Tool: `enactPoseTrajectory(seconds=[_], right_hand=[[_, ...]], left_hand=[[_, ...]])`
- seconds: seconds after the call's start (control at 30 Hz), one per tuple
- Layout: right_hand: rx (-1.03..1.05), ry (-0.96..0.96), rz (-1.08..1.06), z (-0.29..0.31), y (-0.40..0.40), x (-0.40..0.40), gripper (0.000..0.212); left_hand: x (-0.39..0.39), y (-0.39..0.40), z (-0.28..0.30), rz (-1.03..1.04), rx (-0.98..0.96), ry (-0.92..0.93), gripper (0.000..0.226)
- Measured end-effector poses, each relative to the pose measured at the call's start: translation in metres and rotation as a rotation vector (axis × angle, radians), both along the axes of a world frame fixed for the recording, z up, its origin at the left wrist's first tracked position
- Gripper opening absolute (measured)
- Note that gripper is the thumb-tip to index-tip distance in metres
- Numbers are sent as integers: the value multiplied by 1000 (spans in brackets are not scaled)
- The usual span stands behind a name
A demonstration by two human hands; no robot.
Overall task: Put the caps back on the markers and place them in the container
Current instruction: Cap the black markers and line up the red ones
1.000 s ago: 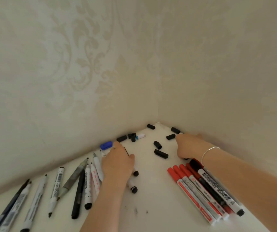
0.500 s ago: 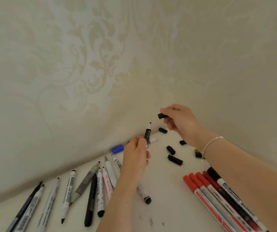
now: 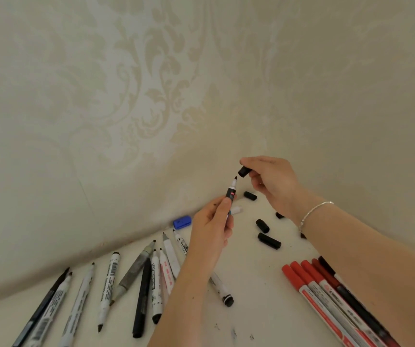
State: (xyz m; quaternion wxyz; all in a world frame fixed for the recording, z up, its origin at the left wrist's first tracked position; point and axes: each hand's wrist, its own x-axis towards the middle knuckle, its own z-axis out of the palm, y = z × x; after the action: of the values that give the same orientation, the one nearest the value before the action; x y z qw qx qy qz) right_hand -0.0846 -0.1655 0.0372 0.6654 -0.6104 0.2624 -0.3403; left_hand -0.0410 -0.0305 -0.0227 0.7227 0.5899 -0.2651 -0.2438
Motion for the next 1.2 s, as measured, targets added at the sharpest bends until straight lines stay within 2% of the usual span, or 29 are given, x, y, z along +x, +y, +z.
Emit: enactPoseTrajectory(seconds=[0.2,0.47,0.63,0.9,1.13,1.2], right_hand=[[-25,9,80,2,4,1,18],[-181,201,172,7,10,0,19],[-154,141,236,3,15,-2,18],[-135,56,74,-9,38,1,10],[-214,109,-19,-19,48,7,30],[-307,151,-28,-15,50,11,27]], left_hand=[[1,2,-1,-26,-17,-26,21],[1,2,-1,-17,-25,-21,22],[-2,1,-3,8,-34,-52,21],[-4,0,-7,72,-42,-33,20],[-6,7,-5,97,-29,-20,22],[-7,7,-1,112,-57,-4,25]])
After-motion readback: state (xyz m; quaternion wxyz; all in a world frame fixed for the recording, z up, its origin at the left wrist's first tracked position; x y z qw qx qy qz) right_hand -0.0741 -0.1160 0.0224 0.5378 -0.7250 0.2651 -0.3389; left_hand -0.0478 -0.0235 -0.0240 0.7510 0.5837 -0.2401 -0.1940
